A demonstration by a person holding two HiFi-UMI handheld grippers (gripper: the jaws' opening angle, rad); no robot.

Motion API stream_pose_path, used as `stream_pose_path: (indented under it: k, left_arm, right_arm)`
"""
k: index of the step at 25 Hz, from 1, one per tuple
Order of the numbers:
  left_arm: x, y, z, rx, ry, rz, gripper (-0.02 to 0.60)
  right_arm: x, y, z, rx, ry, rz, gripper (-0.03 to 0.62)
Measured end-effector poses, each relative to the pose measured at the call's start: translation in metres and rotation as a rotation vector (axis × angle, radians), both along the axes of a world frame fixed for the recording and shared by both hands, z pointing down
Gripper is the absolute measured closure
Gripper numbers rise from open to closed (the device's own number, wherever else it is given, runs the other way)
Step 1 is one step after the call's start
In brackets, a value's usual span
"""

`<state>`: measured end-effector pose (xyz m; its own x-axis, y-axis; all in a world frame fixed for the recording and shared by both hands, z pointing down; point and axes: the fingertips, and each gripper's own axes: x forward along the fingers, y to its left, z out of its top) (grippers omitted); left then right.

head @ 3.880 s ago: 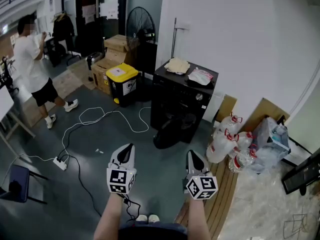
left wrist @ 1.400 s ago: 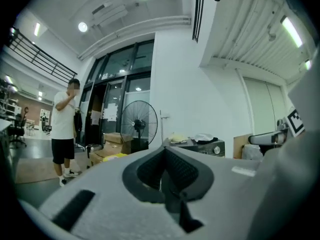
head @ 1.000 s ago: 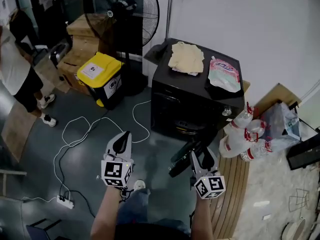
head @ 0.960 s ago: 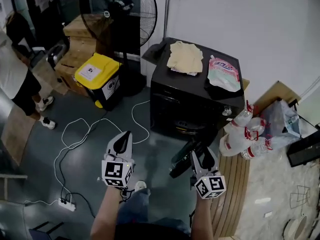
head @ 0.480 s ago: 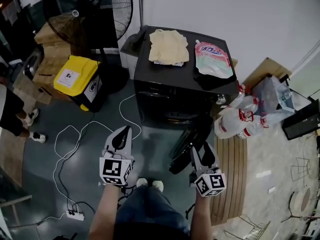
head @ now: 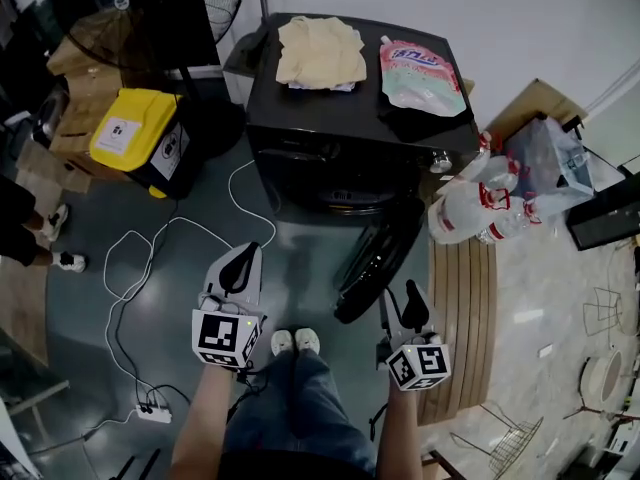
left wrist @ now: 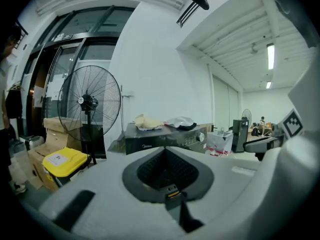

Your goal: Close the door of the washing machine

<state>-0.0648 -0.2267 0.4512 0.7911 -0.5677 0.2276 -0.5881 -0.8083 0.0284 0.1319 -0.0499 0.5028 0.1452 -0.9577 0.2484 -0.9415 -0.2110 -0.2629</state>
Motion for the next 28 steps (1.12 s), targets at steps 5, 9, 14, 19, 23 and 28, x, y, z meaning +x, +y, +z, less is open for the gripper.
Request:
stream_pose_path:
  k: [5,9,14,19,23,28]
  left_arm:
    - [0.012,0.021,0.041,-0.038,-0.034,0.046,0.574]
    - [0.018,0.037,0.081,-0.084,-0.054,0.065,0.574]
    - [0.025,0.056,0.125,-0.132,-0.07,0.081,0.574]
    - [0.033,0.069,0.152,-0.162,-0.075,0.087,0.574]
    - [0.038,0.07,0.161,-0.17,-0.08,0.086,0.574]
    - [0.037,0.065,0.166,-0.176,-0.084,0.074,0.574]
  right_arm:
    - [-0.012,0.018,0.062,-0.078,-0.057,-0.001,0.37]
    - [-0.022,0.031,0.117,-0.14,-0.11,0.004,0.37]
    - [-0.034,0.043,0.176,-0.195,-0.16,0.002,0.37]
    - [-0.035,0.052,0.218,-0.245,-0.194,0.021,0.37]
    - [-0.035,0.051,0.246,-0.292,-0.219,0.016,0.376]
    - [-0.029,0.044,0.262,-0.329,-0.232,0.033,0.408]
